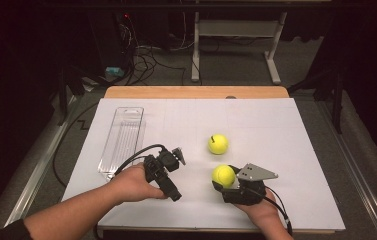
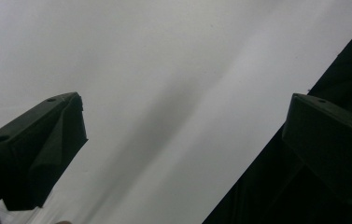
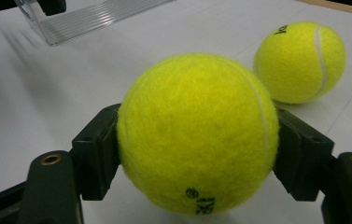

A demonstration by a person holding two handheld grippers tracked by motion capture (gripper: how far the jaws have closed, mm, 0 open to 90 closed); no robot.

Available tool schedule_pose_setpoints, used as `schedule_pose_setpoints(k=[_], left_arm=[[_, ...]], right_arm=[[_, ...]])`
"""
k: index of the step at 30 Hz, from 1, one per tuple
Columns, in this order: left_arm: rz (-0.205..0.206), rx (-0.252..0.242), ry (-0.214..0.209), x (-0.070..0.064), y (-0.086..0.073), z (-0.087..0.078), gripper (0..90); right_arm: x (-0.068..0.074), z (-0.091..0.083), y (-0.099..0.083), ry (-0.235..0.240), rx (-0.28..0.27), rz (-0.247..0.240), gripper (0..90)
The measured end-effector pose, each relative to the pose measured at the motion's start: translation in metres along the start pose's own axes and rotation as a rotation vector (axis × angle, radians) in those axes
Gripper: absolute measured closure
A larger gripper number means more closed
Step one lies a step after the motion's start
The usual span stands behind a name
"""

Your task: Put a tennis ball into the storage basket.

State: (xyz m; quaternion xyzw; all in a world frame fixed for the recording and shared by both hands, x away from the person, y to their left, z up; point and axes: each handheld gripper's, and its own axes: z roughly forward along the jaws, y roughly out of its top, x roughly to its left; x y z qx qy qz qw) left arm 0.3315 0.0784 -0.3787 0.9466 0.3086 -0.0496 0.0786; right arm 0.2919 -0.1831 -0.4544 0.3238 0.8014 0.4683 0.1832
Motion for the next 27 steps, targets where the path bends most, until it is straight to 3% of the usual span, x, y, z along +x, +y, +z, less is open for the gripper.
schedule_pose_setpoints(k=[27], left_arm=[[-0.050, -0.031, -0.006, 0.016, 0.002, -0.024, 0.6]], right_arm=[[0.028, 0.038, 0.021, 0.045, -0.014, -0.068, 27.1]])
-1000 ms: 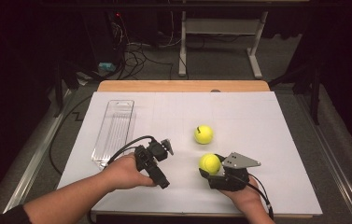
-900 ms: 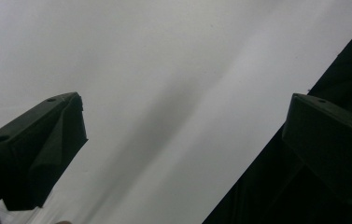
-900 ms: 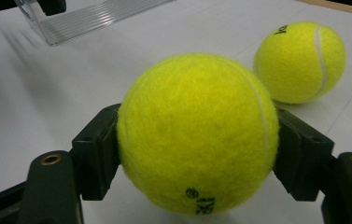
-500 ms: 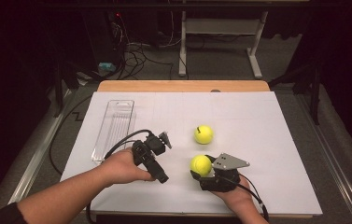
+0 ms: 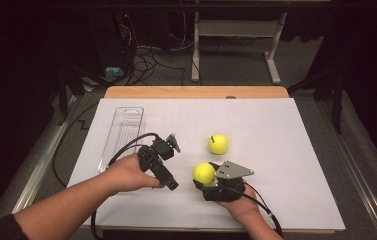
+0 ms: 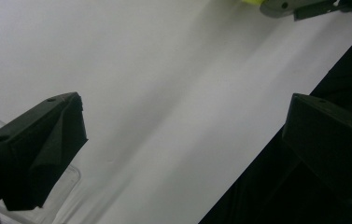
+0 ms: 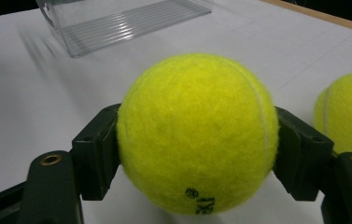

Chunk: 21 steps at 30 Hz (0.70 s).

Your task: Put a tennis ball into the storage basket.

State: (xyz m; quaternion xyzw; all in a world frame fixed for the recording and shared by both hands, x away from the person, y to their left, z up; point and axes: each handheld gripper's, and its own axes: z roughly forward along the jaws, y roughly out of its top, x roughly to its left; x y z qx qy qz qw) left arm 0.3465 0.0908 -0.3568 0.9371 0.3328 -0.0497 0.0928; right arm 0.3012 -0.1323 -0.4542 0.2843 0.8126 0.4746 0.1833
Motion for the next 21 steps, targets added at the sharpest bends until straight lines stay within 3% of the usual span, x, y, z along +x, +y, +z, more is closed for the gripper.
schedule_pose_setpoints(k=[11, 21], left_arm=[[-0.020, -0.012, -0.025, 0.009, 0.001, -0.004, 0.8], [-0.051, -0.024, -0.031, 0.014, 0.003, -0.004, 0.8]], right_arm=[[0.011, 0.017, 0.012, 0.023, -0.007, -0.039, 27.1], [0.016, 0.025, 0.014, 0.044, -0.031, -0.026, 27.1]])
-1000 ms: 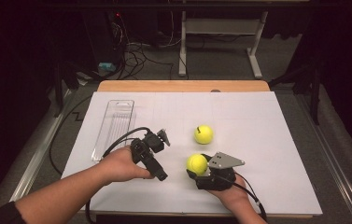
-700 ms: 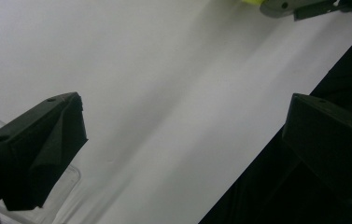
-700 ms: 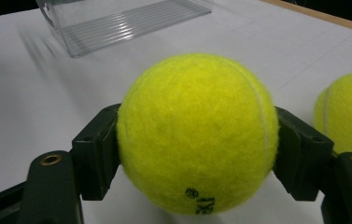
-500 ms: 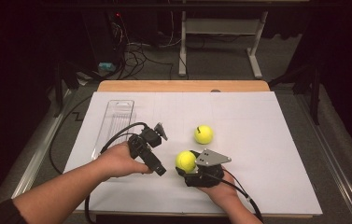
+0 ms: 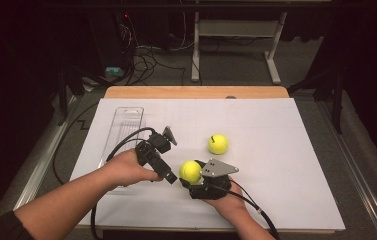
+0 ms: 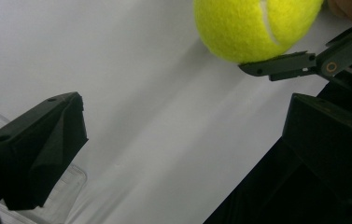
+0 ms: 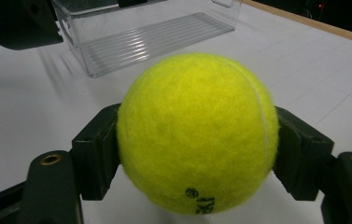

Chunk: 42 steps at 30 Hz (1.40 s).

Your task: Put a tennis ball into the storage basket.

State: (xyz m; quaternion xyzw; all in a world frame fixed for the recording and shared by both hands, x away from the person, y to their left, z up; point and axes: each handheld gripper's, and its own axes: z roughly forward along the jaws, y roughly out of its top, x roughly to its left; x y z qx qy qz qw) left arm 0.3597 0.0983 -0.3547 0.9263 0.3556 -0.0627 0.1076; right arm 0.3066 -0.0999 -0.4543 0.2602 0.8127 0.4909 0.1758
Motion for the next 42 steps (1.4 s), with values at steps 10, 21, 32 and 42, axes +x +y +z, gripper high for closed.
schedule_pose_setpoints(k=[10, 21, 32, 42], left_arm=[[-0.002, -0.003, -0.002, -0.005, 0.008, 0.003, 0.8], [0.009, 0.008, -0.005, -0.009, 0.017, 0.003, 0.8], [0.012, 0.018, -0.002, -0.013, 0.025, 0.007, 0.8], [0.003, 0.022, -0.002, -0.014, 0.031, 0.009, 0.8]], right_arm=[[0.005, 0.003, -0.003, 0.012, 0.001, -0.001, 27.1], [0.011, 0.004, -0.002, 0.021, -0.001, -0.006, 27.1], [0.011, 0.003, -0.001, 0.026, -0.023, 0.004, 27.0], [0.012, 0.003, 0.000, 0.026, -0.041, 0.030, 27.1]])
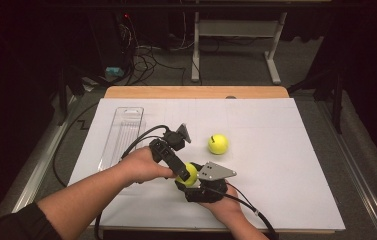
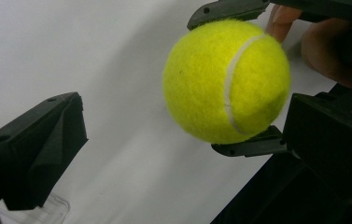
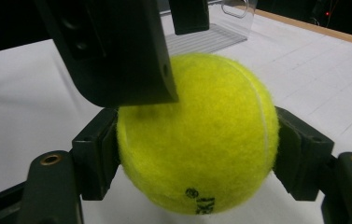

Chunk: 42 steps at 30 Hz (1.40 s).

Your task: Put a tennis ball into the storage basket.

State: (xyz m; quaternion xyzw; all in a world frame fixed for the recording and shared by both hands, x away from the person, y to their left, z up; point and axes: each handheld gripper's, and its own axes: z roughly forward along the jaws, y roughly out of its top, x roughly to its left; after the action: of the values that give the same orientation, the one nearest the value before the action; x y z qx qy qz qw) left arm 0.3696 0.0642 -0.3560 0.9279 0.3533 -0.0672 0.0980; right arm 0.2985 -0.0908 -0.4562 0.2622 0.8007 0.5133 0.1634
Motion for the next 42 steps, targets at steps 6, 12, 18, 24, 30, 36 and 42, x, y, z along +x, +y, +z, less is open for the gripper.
schedule_pose_setpoints(k=[6, 12, 18, 24, 30, 36, 42], left_arm=[[-0.011, -0.001, -0.004, -0.001, 0.004, 0.003, 0.8], [-0.008, 0.011, -0.013, -0.004, 0.008, 0.007, 0.8], [0.004, 0.024, -0.015, -0.007, 0.011, 0.012, 0.8], [0.003, 0.027, -0.028, -0.007, 0.012, 0.017, 0.9], [-0.012, 0.021, -0.046, -0.007, 0.013, 0.020, 2.2], [-0.020, 0.013, -0.070, -0.007, 0.013, 0.021, 5.3], [-0.021, 0.021, -0.093, -0.006, 0.013, 0.024, 11.1]], right_arm=[[0.000, 0.000, 0.001, -0.001, -0.011, -0.004, 27.0], [-0.001, -0.001, 0.001, 0.002, -0.011, -0.019, 27.1], [-0.001, -0.002, 0.002, 0.006, -0.016, -0.007, 27.1], [-0.001, -0.003, 0.003, -0.005, -0.020, -0.011, 27.0], [-0.001, -0.003, 0.003, -0.005, -0.023, -0.016, 27.1], [-0.001, -0.003, 0.004, -0.008, -0.024, -0.018, 27.1], [-0.001, -0.004, 0.004, 0.003, -0.025, -0.016, 27.1]])
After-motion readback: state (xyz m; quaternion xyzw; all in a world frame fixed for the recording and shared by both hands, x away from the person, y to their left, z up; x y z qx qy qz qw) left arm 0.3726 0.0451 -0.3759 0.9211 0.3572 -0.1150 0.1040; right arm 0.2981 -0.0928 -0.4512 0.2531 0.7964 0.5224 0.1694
